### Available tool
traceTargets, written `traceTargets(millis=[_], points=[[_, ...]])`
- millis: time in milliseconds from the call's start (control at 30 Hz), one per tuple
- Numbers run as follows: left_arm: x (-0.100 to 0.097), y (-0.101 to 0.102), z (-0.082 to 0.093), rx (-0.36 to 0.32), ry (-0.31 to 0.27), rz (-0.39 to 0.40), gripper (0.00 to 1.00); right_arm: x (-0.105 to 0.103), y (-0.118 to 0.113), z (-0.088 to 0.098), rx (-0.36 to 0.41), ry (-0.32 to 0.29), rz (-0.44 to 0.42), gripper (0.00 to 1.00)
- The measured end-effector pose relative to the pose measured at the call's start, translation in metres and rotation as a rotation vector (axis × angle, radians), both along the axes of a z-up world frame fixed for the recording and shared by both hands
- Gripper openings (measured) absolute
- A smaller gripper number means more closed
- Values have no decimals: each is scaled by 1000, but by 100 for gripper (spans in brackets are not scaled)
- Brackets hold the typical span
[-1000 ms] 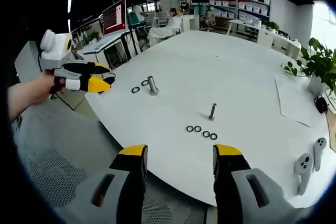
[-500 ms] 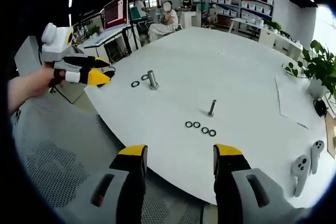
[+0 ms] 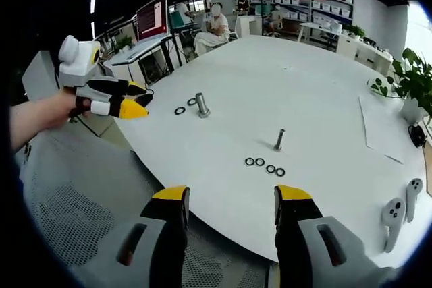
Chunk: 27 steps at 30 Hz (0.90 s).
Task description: Place the washer onto the threaded stud by aligning its center hole with the stud, sliding it down to the base, and recovering from edge contact or off-axis alignment until the washer reaches the visible bottom stop.
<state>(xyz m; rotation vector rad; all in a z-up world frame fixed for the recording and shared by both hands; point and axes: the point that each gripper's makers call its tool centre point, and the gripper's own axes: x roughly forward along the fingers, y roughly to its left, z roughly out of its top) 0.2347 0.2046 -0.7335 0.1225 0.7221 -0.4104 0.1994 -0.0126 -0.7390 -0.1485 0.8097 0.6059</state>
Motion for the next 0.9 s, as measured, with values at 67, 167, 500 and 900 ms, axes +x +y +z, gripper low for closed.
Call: traceTargets(millis=[67, 167, 500, 900], points=[[-1, 1, -5, 9, 17, 0, 52, 0, 1, 2, 7, -1, 2, 53], [-3, 3, -11, 31, 34, -7, 52, -1, 4, 3, 18, -1, 5, 53], [-7, 5, -19, 57, 63, -13, 52, -1, 4, 4, 36, 4, -3, 53], [-6, 4, -18, 67, 57, -25, 52, -4, -2, -6, 20, 48, -19, 53]])
